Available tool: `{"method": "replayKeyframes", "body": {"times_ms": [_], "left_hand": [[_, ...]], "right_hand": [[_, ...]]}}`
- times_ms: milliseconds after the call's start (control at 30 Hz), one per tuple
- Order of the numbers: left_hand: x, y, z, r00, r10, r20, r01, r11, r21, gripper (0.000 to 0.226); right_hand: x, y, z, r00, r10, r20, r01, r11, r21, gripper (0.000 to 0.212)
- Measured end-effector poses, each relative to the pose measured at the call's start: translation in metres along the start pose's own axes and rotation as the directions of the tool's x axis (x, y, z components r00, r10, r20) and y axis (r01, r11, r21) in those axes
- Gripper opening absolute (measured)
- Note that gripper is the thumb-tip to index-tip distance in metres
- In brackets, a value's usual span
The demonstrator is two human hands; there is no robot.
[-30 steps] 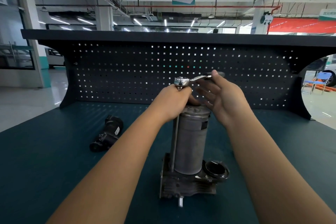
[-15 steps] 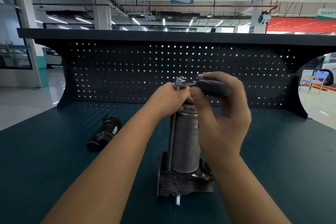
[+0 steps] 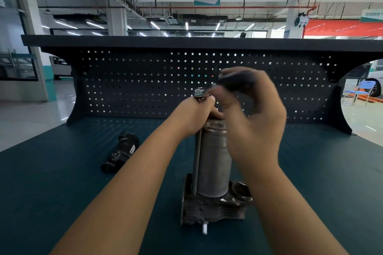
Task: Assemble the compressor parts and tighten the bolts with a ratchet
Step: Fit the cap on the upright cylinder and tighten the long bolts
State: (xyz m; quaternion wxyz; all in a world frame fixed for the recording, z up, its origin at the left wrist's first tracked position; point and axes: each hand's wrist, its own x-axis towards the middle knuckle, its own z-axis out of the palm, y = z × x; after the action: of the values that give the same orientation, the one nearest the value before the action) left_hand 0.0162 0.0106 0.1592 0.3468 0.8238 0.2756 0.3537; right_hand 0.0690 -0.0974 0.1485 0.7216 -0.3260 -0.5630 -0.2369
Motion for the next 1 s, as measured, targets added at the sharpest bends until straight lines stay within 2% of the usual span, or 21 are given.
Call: {"method": "replayKeyframes", "body": {"times_ms": [67, 133, 200, 267, 300, 367, 433, 500, 633, 767, 867, 1000], "left_hand": [[-0.002, 0.001, -0.002, 0.999, -0.018, 0.051, 0.022, 0.996, -0.081, 0.046], [-0.005, 0.001, -0.003, 0.994, -0.020, 0.105, 0.032, 0.994, -0.108, 0.047], [-0.005, -0.001, -0.002, 0.995, -0.014, 0.104, 0.026, 0.993, -0.116, 0.048], [-0.005, 0.001, -0.002, 0.995, -0.025, 0.096, 0.036, 0.993, -0.110, 0.047], [-0.004, 0.001, -0.003, 0.995, -0.025, 0.100, 0.035, 0.994, -0.105, 0.047], [-0.004, 0.002, -0.004, 0.993, -0.022, 0.114, 0.031, 0.997, -0.075, 0.045], [-0.003, -0.001, -0.006, 0.989, -0.016, 0.144, 0.025, 0.998, -0.064, 0.041], [-0.003, -0.002, -0.010, 0.981, 0.003, 0.192, 0.013, 0.996, -0.083, 0.039], [-0.004, -0.009, -0.018, 0.954, 0.092, 0.284, -0.033, 0.978, -0.204, 0.036], [-0.005, -0.015, -0.023, 0.947, 0.149, 0.284, -0.069, 0.959, -0.274, 0.029], [-0.005, -0.017, -0.024, 0.945, 0.175, 0.278, -0.093, 0.954, -0.284, 0.031], [-0.008, -0.018, -0.022, 0.936, 0.215, 0.280, -0.125, 0.943, -0.307, 0.030]], "right_hand": [[0.004, 0.006, -0.004, 0.975, 0.184, -0.125, -0.171, 0.979, 0.110, 0.017], [0.008, 0.021, -0.006, 0.898, 0.385, -0.213, -0.349, 0.918, 0.186, 0.011], [0.018, 0.039, -0.008, 0.748, 0.634, -0.195, -0.549, 0.757, 0.354, 0.024], [0.027, 0.056, -0.009, 0.585, 0.811, -0.015, -0.692, 0.509, 0.512, 0.027], [0.030, 0.063, -0.008, 0.526, 0.845, 0.099, -0.739, 0.395, 0.546, 0.022], [0.035, 0.072, -0.008, 0.461, 0.842, 0.280, -0.777, 0.231, 0.585, 0.011], [0.036, 0.079, -0.011, 0.434, 0.828, 0.355, -0.772, 0.139, 0.620, 0.013], [0.032, 0.081, -0.014, 0.433, 0.825, 0.362, -0.735, 0.090, 0.672, 0.014], [0.020, 0.080, -0.021, 0.479, 0.835, 0.271, -0.660, 0.139, 0.738, 0.009], [0.013, 0.070, -0.025, 0.512, 0.845, 0.153, -0.606, 0.230, 0.761, 0.009], [0.009, 0.059, -0.029, 0.586, 0.807, 0.073, -0.583, 0.358, 0.730, 0.013], [0.004, 0.042, -0.031, 0.729, 0.683, -0.048, -0.511, 0.588, 0.627, 0.018]]}}
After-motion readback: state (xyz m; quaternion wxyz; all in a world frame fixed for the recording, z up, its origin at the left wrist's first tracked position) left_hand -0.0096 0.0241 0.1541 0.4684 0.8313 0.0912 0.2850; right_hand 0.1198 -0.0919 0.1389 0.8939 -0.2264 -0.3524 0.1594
